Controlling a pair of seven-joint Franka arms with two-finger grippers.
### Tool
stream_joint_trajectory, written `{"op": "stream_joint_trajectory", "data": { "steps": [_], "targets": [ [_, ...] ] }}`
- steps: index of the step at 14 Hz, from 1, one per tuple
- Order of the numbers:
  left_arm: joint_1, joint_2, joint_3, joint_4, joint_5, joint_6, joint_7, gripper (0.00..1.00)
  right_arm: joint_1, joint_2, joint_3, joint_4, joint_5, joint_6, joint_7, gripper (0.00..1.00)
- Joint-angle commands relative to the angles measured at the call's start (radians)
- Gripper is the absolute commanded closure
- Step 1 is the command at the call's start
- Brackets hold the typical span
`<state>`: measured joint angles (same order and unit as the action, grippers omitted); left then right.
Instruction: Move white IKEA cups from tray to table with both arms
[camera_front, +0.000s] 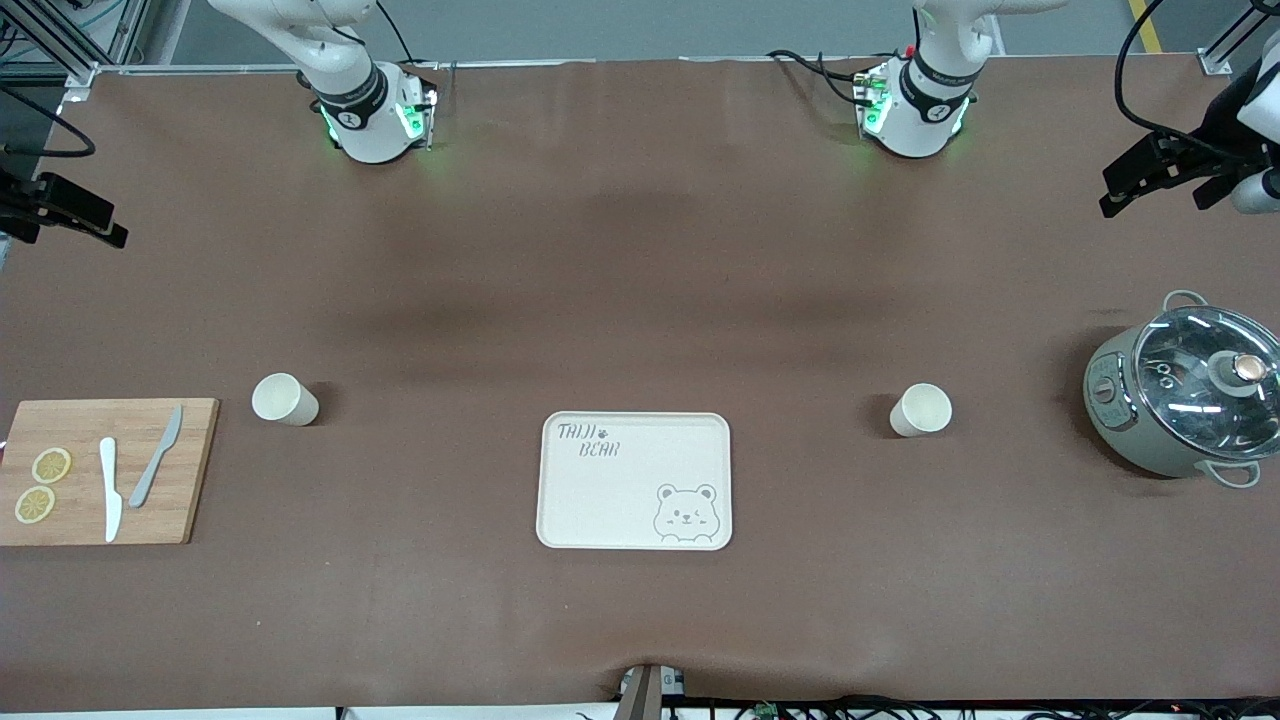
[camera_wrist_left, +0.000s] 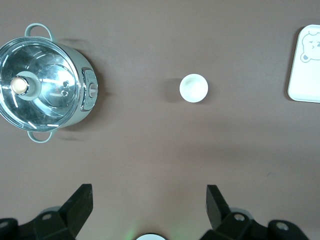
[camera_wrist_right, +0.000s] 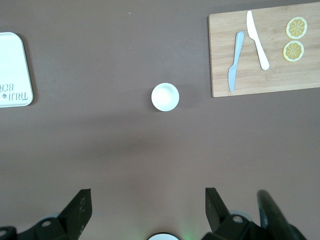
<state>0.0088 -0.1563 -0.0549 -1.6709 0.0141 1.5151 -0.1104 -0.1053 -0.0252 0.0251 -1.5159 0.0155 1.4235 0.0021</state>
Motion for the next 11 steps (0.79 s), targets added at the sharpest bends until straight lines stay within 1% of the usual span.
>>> {"op": "stream_joint_trajectory", "data": {
  "steps": [1, 3, 11],
  "targets": [
    [0.0, -0.006, -0.009, 0.0, 0.009, -0.012, 0.017, 0.0, 0.001, -0.041, 0.001, -0.049, -0.02, 0.018, 0.018, 0.0],
    [0.003, -0.006, -0.028, -0.001, 0.018, -0.012, 0.015, 0.0, 0.001, -0.053, 0.001, -0.069, -0.017, 0.021, 0.019, 0.0],
    [0.007, 0.008, -0.026, 0.016, 0.024, -0.015, 0.003, 0.0, 0.003, -0.048, 0.001, -0.064, -0.016, 0.014, 0.019, 0.0]
  ]
}}
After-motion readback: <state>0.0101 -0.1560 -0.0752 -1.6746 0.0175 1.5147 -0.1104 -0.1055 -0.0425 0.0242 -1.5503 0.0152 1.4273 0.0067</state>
